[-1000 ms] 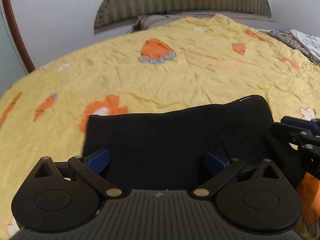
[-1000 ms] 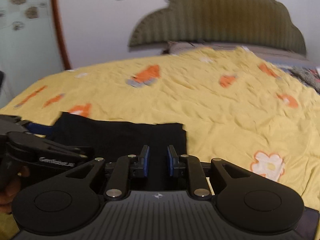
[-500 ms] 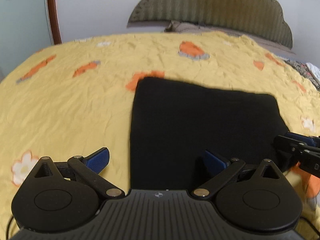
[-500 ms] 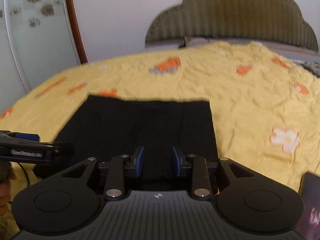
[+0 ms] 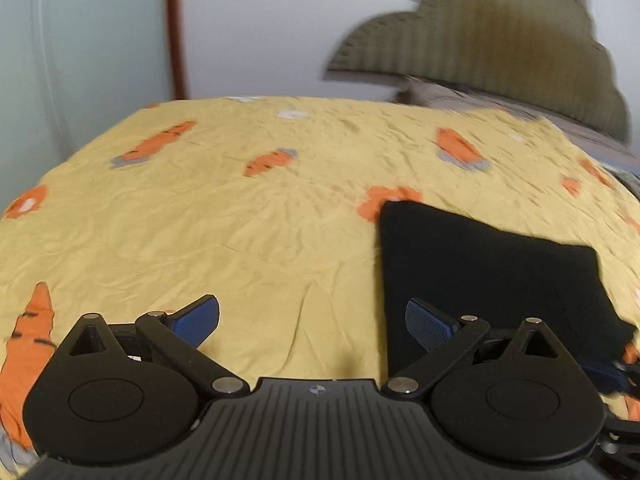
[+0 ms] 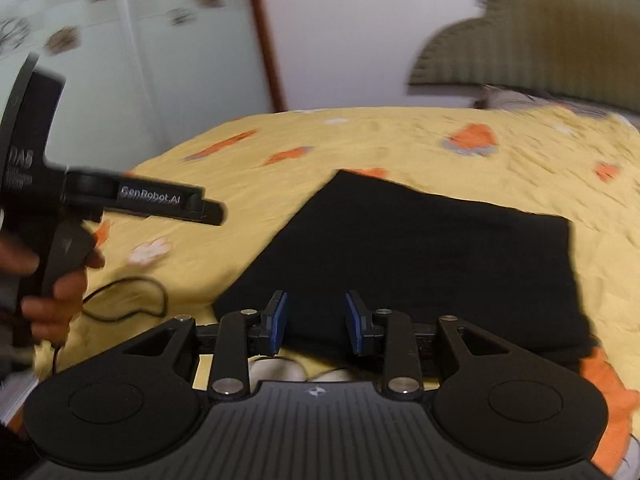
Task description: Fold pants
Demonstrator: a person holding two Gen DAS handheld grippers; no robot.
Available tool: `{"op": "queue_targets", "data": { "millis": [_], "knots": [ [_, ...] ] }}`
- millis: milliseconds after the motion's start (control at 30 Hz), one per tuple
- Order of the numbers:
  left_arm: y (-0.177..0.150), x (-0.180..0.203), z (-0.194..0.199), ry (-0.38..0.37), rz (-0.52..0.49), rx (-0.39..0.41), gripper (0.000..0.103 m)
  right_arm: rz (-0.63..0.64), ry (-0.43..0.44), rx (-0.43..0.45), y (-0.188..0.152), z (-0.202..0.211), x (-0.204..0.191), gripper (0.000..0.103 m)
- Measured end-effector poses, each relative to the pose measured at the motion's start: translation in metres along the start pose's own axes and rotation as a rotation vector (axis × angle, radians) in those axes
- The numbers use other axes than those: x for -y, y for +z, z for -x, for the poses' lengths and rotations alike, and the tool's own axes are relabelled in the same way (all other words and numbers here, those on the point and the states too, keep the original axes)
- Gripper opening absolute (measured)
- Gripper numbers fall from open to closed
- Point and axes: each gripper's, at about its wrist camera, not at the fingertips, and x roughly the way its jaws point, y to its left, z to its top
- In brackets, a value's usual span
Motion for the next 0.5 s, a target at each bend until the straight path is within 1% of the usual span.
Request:
{"op": "queue_targets", "data": {
  "millis": [33,67,100,133,167,233,300,333,433,500],
  "knots": [
    [-0.002,-0.002,0.003,-0.047,-0.046,-0.015,0.101,0.019,-0.031,0.003,0.0,-0.002,-0.002,0.031],
    [-0.007,-0.002,0.007,-0.092,-0.092,-0.027,0.101,0.031,-0.08,0.005,-0.001,-0.005,-0.002,0.033],
    [-0.014,0.0,0.011,-0.131,-0.136,-0.03,0.101,0.029,-0.133,0.001,0.0,-0.008,0.002,0.039],
    [-0.021,0.001,0.015,-0.164,-0.182,-0.027,0.101,0.016,-0.176,-0.008,0.0,-0.011,0.007,0.044],
    [-0.029,0.005,0.019,-0.187,-0.234,-0.02,0.101,-0.001,-0.192,-0.018,0.0,-0.014,0.012,0.044],
    [-0.044,0.012,0.021,-0.181,-0.315,-0.012,0.101,-0.044,-0.175,-0.017,0.002,-0.012,0.02,0.044],
    [-0.057,0.021,0.015,-0.15,-0.39,-0.025,0.101,-0.07,-0.142,-0.007,0.003,-0.009,0.021,0.044],
    [-0.061,0.024,0.012,-0.131,-0.409,-0.031,0.101,-0.071,-0.137,-0.002,0.003,-0.008,0.022,0.044],
    [-0.065,0.029,0.003,-0.101,-0.433,-0.025,0.101,-0.053,-0.159,-0.015,0.002,-0.011,0.016,0.044],
    [-0.063,0.027,-0.002,-0.08,-0.419,-0.016,0.101,-0.059,-0.157,-0.021,0.001,-0.012,0.017,0.044]
  ]
}}
